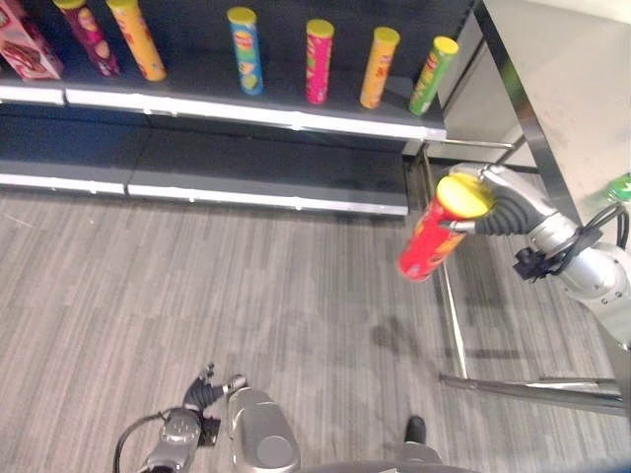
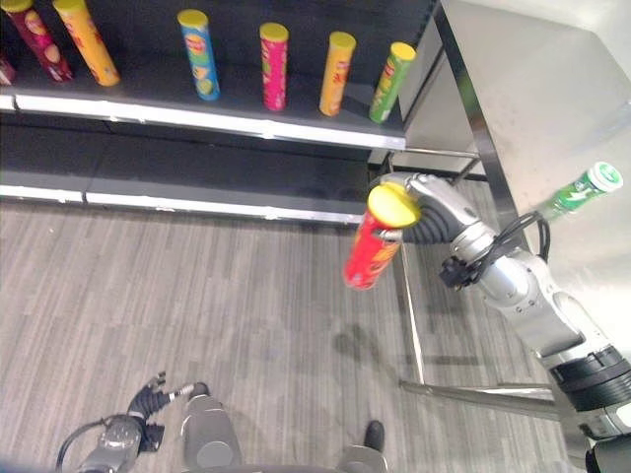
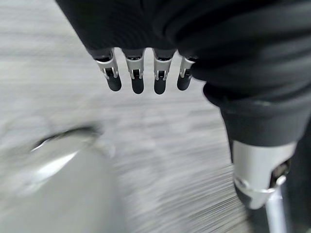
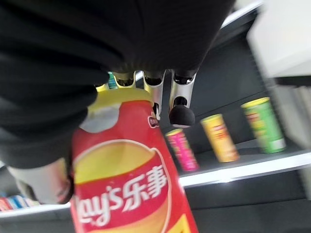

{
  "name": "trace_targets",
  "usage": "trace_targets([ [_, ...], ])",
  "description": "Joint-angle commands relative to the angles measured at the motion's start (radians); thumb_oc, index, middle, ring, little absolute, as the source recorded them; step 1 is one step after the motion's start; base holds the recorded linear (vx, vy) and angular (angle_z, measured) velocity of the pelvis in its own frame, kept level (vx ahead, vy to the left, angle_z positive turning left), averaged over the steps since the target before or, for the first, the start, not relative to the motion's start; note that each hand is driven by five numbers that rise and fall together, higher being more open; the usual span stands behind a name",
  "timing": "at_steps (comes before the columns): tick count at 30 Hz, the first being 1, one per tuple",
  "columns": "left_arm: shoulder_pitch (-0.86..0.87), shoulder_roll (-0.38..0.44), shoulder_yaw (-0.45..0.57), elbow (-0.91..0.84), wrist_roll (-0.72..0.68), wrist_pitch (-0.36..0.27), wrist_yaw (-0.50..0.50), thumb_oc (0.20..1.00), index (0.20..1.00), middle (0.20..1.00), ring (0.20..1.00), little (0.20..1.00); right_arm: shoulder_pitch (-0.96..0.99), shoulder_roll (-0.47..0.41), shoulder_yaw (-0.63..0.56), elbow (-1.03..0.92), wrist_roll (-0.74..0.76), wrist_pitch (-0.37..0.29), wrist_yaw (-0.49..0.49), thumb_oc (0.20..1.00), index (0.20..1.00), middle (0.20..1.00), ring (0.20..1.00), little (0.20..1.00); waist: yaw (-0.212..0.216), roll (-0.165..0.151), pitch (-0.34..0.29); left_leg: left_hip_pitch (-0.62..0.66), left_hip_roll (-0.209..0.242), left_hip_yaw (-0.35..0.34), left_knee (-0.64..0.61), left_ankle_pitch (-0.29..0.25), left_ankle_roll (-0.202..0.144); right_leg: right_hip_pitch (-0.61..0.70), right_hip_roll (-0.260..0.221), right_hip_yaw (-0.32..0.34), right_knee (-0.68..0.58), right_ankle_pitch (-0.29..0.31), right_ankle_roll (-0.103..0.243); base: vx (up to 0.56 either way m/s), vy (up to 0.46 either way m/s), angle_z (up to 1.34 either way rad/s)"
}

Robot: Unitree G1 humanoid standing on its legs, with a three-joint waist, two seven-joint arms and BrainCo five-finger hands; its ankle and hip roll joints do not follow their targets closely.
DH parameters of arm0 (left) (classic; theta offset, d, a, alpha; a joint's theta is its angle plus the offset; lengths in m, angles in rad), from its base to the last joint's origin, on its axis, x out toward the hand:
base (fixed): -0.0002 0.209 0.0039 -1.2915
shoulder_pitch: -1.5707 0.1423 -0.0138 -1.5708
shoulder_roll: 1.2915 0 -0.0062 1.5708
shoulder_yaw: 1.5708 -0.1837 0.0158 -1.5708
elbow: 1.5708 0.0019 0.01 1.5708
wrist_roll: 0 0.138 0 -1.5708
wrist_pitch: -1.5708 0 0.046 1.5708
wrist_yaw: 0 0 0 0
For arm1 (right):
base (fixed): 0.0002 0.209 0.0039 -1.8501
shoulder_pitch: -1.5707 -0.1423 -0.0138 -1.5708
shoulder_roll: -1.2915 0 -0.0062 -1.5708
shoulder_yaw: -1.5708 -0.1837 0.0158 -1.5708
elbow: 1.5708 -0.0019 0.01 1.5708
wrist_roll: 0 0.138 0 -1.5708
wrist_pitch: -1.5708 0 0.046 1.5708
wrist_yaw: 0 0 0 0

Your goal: Put the goods on the table back onto the shelves and tidy them up.

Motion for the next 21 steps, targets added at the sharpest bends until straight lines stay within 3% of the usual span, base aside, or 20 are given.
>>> trace_targets([
  [1, -0.003, 0.000, -0.032, 0.005, 0.010, -0.009, 0.006, 1.000, 1.000, 1.000, 1.000, 1.000, -0.176, -0.125, -0.011, -0.041, 0.021, -0.016, -0.038, 0.200, 0.200, 0.200, 0.200, 0.200, 0.018, 0.038, -0.075, 0.147, 0.045, 0.021, -0.372, 0.205, -0.079, -0.014, 0.068, 0.021, -0.014, -0.190, 0.179, 0.05, 0.419, 0.08],
  [6, -0.013, -0.010, -0.036, 0.041, 0.015, 0.003, -0.010, 1.000, 1.000, 1.000, 1.000, 1.000, -0.226, -0.165, 0.000, -0.030, 0.057, -0.017, -0.035, 0.200, 0.200, 0.200, 0.200, 0.200, 0.005, 0.007, -0.055, 0.184, -0.103, 0.049, -0.462, 0.198, 0.015, -0.007, 0.267, 0.061, 0.045, -0.394, 0.171, 0.00, 0.415, 0.09],
  [7, -0.018, -0.017, -0.041, 0.048, 0.012, 0.003, -0.013, 1.000, 1.000, 1.000, 1.000, 1.000, -0.227, -0.170, 0.002, -0.025, 0.055, -0.014, -0.034, 0.200, 0.200, 0.200, 0.200, 0.200, 0.002, 0.006, -0.049, 0.197, -0.126, 0.047, -0.474, 0.195, 0.025, -0.008, 0.309, 0.090, 0.059, -0.420, 0.161, 0.01, 0.194, 0.07],
  [8, -0.019, -0.017, -0.041, 0.048, 0.012, 0.003, -0.013, 1.000, 1.000, 1.000, 1.000, 1.000, -0.228, -0.171, 0.002, -0.025, 0.055, -0.014, -0.034, 0.200, 0.200, 0.200, 0.200, 0.200, 0.003, 0.006, -0.049, 0.195, -0.126, 0.048, -0.475, 0.198, 0.025, -0.011, 0.310, 0.091, 0.059, -0.417, 0.161, 0.03, 0.273, 0.28],
  [9, -0.031, -0.032, -0.054, 0.056, 0.013, 0.000, -0.020, 1.000, 1.000, 1.000, 1.000, 1.000, -0.240, -0.178, 0.013, -0.015, 0.055, -0.013, -0.031, 0.200, 0.200, 0.200, 0.200, 0.200, 0.005, 0.006, -0.040, 0.213, -0.166, 0.041, -0.494, 0.193, 0.040, -0.009, 0.388, 0.125, 0.067, -0.447, 0.141, 0.03, 0.213, 0.17],
  [10, -0.037, -0.039, -0.066, 0.052, 0.014, -0.001, -0.023, 1.000, 1.000, 1.000, 1.000, 1.000, -0.250, -0.180, 0.024, -0.013, 0.061, -0.011, -0.029, 0.200, 0.200, 0.200, 0.200, 0.200, 0.007, 0.007, -0.034, 0.219, -0.180, 0.041, -0.500, 0.190, 0.045, -0.013, 0.414, 0.127, 0.068, -0.453, 0.130, 0.04, 0.215, 0.09],
  [11, -0.037, -0.040, -0.066, 0.052, 0.014, -0.001, -0.023, 1.000, 1.000, 1.000, 1.000, 1.000, -0.252, -0.180, 0.026, -0.012, 0.062, -0.012, -0.029, 0.200, 0.200, 0.200, 0.200, 0.200, 0.007, 0.008, -0.033, 0.221, -0.180, 0.041, -0.500, 0.189, 0.045, -0.012, 0.414, 0.127, 0.069, -0.454, 0.130, 0.02, 0.102, 0.23],
  [12, -0.050, -0.037, -0.088, 0.045, 0.027, -0.002, -0.029, 1.000, 1.000, 1.000, 1.000, 1.000, -0.253, -0.186, 0.027, -0.014, 0.068, -0.008, -0.026, 0.200, 0.200, 0.200, 0.200, 0.200, -0.002, 0.016, -0.020, 0.225, -0.206, 0.027, -0.490, 0.181, 0.061, -0.032, 0.447, 0.132, 0.077, -0.461, 0.104, 0.03, 0.078, 0.20],
  [13, -0.051, -0.040, -0.090, 0.042, 0.032, -0.002, -0.031, 1.000, 1.000, 1.000, 1.000, 1.000, -0.250, -0.183, 0.026, -0.014, 0.070, -0.010, -0.025, 0.200, 0.200, 0.200, 0.200, 0.200, -0.001, 0.017, -0.019, 0.224, -0.217, 0.022, -0.483, 0.177, 0.065, -0.023, 0.451, 0.130, 0.070, -0.458, 0.099, 0.05, 0.083, 0.16],
  [16, -0.042, -0.045, -0.082, 0.031, 0.026, -0.001, -0.027, 1.000, 1.000, 1.000, 1.000, 1.000, -0.236, -0.171, 0.025, -0.013, 0.072, -0.010, -0.028, 0.200, 0.200, 0.200, 0.200, 0.200, 0.001, 0.019, -0.018, 0.232, -0.228, 0.018, -0.455, 0.145, 0.066, -0.014, 0.457, 0.121, 0.060, -0.454, 0.103, 0.07, 0.013, 0.10],
  [18, -0.030, -0.053, -0.085, 0.012, 0.029, -0.004, -0.029, 1.000, 1.000, 1.000, 1.000, 1.000, -0.215, -0.169, 0.009, -0.025, 0.090, -0.012, -0.017, 0.200, 0.200, 0.200, 0.200, 0.200, 0.008, 0.026, 0.007, 0.203, -0.236, -0.010, -0.300, 0.089, 0.063, -0.004, 0.441, 0.101, 0.077, -0.468, 0.087, 0.09, 0.039, 0.15],
  [21, -0.026, -0.066, -0.088, -0.004, 0.024, -0.002, -0.029, 1.000, 1.000, 1.000, 1.000, 1.000, -0.176, -0.189, -0.014, -0.016, 0.090, -0.001, -0.009, 0.200, 0.200, 0.200, 0.200, 0.200, 0.010, 0.042, 0.024, 0.139, -0.195, -0.019, -0.193, 0.103, 0.043, 0.021, 0.413, 0.069, 0.079, -0.495, 0.084, 0.11, 0.144, 0.16],
])
